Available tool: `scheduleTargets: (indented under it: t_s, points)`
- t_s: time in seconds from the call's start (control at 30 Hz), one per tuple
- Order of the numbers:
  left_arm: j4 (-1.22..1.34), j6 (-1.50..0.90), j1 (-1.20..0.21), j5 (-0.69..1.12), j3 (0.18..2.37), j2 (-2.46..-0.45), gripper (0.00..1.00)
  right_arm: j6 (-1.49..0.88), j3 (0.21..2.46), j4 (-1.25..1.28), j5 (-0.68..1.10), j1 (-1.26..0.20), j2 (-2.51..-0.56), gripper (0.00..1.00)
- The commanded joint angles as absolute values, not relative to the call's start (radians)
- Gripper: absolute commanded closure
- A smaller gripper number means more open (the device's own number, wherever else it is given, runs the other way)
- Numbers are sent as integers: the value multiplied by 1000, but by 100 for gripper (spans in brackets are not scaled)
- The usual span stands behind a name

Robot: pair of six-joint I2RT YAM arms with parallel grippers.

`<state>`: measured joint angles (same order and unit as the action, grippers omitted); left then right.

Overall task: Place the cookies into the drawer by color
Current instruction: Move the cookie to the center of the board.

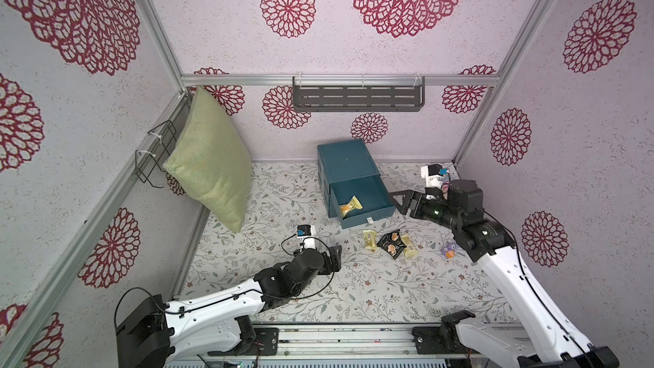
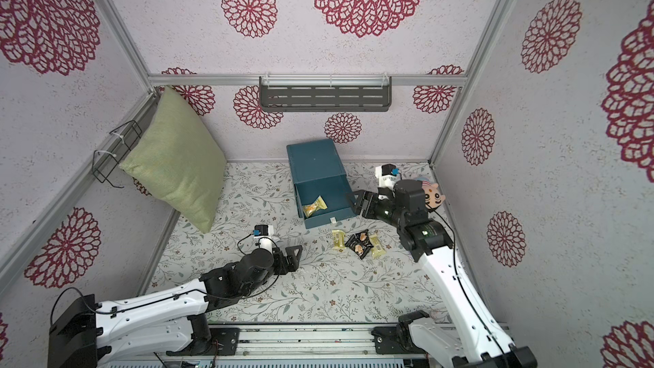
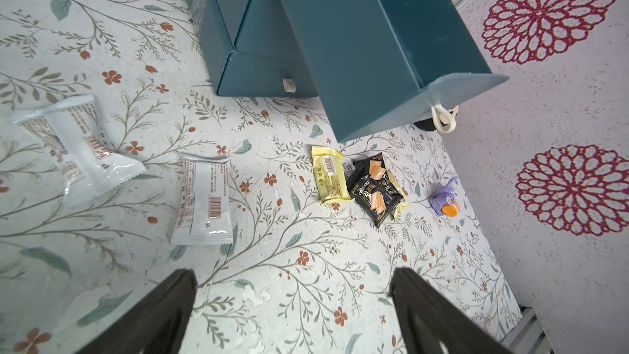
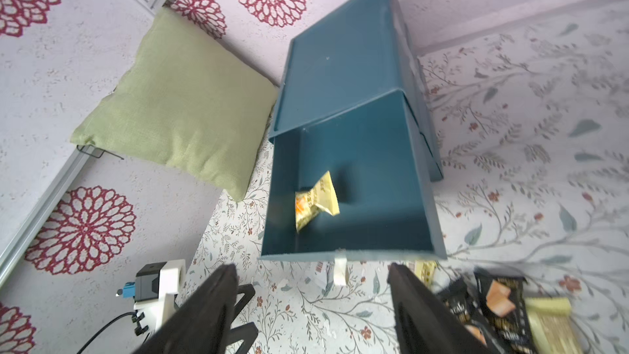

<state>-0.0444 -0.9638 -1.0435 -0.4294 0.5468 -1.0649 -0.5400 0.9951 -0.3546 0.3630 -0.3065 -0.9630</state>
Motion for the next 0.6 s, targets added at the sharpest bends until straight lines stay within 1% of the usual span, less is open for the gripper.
scheduleTargets:
  t_s: [0.0, 0.03, 0.07, 0.1, 0.27, 0.37, 0.5, 0.57]
  points:
    - [-86, -989, -1055, -410, 514, -1033, 3, -560, 875, -401, 230, -307, -867, 17]
    - [-71, -985, -1054, -405, 501, -1033, 3, -566, 845, -409, 210, -306, -845, 13]
    - [-50, -980, -1055, -401, 489, -1036, 3, -571, 818, -416, 197, -306, -822, 4]
    - [-40, -977, -1053, -399, 481, -1045, 3, -577, 794, -427, 183, -307, -805, 1]
    - [3, -991, -1044, -401, 453, -1093, 3, -632, 691, -464, 95, -306, -708, 1]
    - [67, -1010, -1018, -367, 423, -1125, 3, -659, 621, -454, 82, -307, -678, 1]
    - [88, -1011, -999, -330, 427, -1157, 3, -690, 551, -420, 52, -297, -720, 1]
    - [84, -1008, -996, -329, 432, -1157, 3, -692, 519, -356, 95, -267, -767, 2]
